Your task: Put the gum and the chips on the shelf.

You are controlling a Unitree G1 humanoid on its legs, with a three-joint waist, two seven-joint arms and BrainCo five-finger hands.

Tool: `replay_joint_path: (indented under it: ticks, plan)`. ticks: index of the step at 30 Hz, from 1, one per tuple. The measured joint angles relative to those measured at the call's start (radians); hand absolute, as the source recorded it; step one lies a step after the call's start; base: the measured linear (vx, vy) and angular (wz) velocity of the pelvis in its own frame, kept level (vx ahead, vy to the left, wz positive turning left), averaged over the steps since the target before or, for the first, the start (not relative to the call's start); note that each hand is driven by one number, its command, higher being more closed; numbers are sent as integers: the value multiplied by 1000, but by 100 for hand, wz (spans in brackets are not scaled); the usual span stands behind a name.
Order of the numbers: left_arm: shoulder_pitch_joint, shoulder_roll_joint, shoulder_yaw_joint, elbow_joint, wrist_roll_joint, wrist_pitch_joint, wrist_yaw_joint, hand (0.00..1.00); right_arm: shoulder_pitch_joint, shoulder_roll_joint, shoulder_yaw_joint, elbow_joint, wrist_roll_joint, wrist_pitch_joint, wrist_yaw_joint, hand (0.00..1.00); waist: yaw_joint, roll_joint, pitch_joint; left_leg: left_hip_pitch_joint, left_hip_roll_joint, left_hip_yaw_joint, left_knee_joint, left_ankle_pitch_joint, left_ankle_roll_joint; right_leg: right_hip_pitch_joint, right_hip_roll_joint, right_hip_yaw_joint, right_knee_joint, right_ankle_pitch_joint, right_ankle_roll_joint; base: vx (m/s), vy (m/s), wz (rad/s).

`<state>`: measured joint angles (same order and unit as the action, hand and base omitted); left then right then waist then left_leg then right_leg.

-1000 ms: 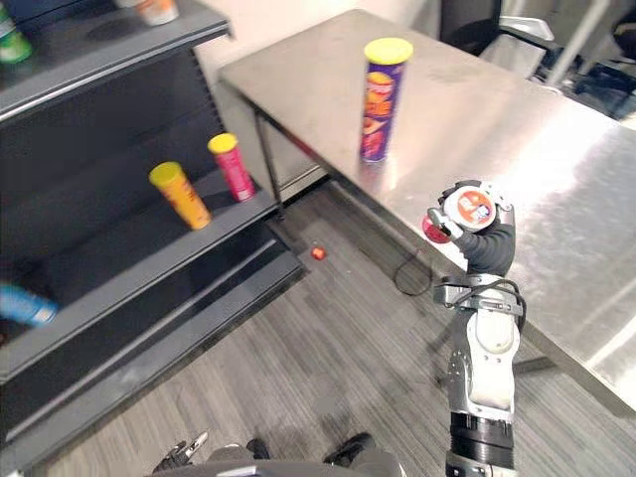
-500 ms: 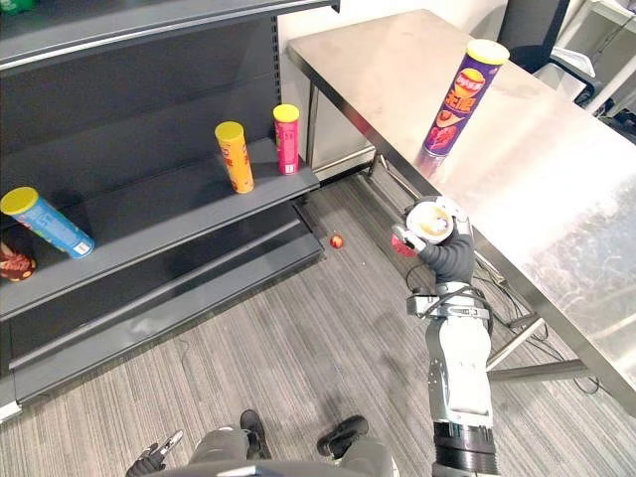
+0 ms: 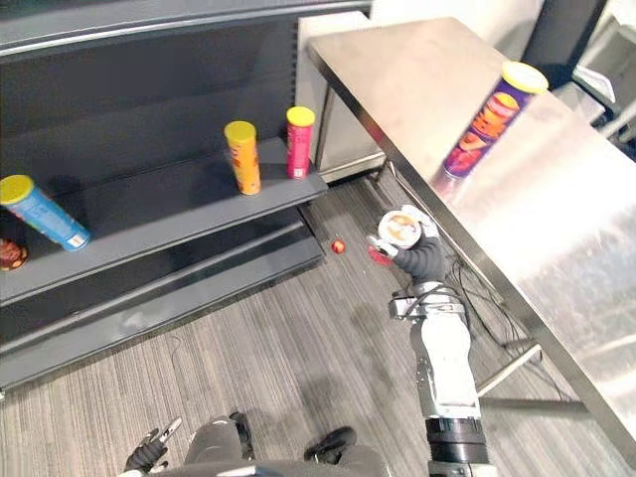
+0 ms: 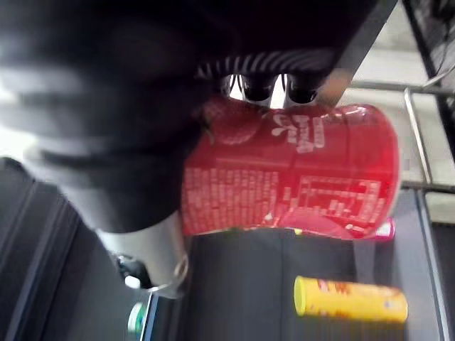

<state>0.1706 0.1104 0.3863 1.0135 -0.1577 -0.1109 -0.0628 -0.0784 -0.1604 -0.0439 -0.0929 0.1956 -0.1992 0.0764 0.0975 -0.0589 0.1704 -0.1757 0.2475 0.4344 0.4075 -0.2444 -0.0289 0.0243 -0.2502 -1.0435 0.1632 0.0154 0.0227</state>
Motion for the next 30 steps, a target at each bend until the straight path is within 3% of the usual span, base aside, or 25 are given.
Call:
replay_joint_path:
  ticks: [1,2,3,4,5,6,8,12,13,14,15,17,20,24,26,30]
  plan:
    - [-1,1,-6,0,-16,0,1,0,-11,0,22,0,-2,0,2,100,-1,1,0,-14,-15,-33,-3,-22,10,-4,-16,11,25,5,8,22,263,73]
    - [-5,1,-29,-2,-34,-1,7,0,-11,0,35,4,-12,6,10,100,0,4,2,-11,-52,-82,-27,-29,23,-40,-73,124,148,15,-7,34,244,90]
    - [-5,0,-51,-4,-35,-1,12,0,-11,-3,37,5,-22,9,16,100,-6,14,6,-7,-68,-111,-31,-29,37,-80,-97,230,228,16,-47,54,219,90]
    - [-8,4,-75,-4,-35,-3,16,0,-7,-5,38,6,-23,9,20,100,-12,29,11,-9,-71,-140,-32,-31,43,-121,-86,372,270,-5,-51,75,182,127]
    - [-18,19,-120,0,-34,-6,19,0,15,-7,51,5,-27,11,34,100,-18,41,18,1,-93,-222,-61,-22,59,-163,12,681,253,-76,12,80,146,153]
    - [-21,26,-127,4,-33,-11,20,0,30,-8,57,3,-31,12,42,100,-19,37,16,16,-119,-261,-87,-10,66,-173,44,781,234,-94,23,91,95,162]
    - [-19,28,-135,21,-19,-12,21,0,52,-8,66,-16,-31,12,52,100,-40,33,16,51,-177,-352,-110,-1,73,-188,62,865,200,-96,26,173,19,164]
    - [-22,38,-165,42,-15,-12,22,0,65,-11,75,-24,-31,12,66,100,-49,28,16,93,-232,-485,-124,1,64,-266,110,1004,166,-91,33,225,-97,136]
    - [-22,47,-176,52,-16,-12,22,0,76,-11,75,-35,-31,12,68,100,-63,11,8,97,-253,-525,-123,-2,47,-279,112,1068,143,-71,62,216,-183,151]
    - [-21,49,-180,60,-16,-12,22,0,86,-11,75,-48,-31,12,69,100,-68,9,8,98,-264,-542,-120,-6,39,-281,105,1090,127,-58,82,176,-210,137]
    - [-23,44,-181,66,-17,-10,26,0,99,-18,74,-71,-31,11,73,100,-72,5,8,107,-265,-570,-109,-16,16,-256,100,1098,119,-88,118,238,-288,84]
    - [-10,8,-173,68,-20,-10,26,0,103,-23,75,-91,-28,11,81,100,-66,30,7,109,-229,-582,-129,4,-29,-222,118,1044,87,-95,105,218,-301,50]
    - [-19,4,-161,72,-22,-10,17,0,127,-25,47,-105,-16,11,84,100,-82,33,6,111,-190,-589,-196,44,-71,-208,134,964,80,-111,79,99,-224,60]
    - [-20,6,-152,72,-19,-10,16,0,156,-22,26,-107,13,11,86,100,-98,31,5,112,-178,-557,-287,121,-76,-177,121,881,28,-113,70,14,-105,65]
    - [-19,5,-152,72,-13,-10,17,0,180,-17,14,-107,13,11,82,100,-100,33,3,114,-179,-438,-337,172,-66,-151,104,834,-7,-107,61,-49,0,58]
    - [-14,2,-152,73,22,-7,22,0,206,-5,13,-107,10,11,73,100,-100,39,-4,131,-163,-356,-390,187,-52,-124,116,808,-51,-78,65,-100,39,9]
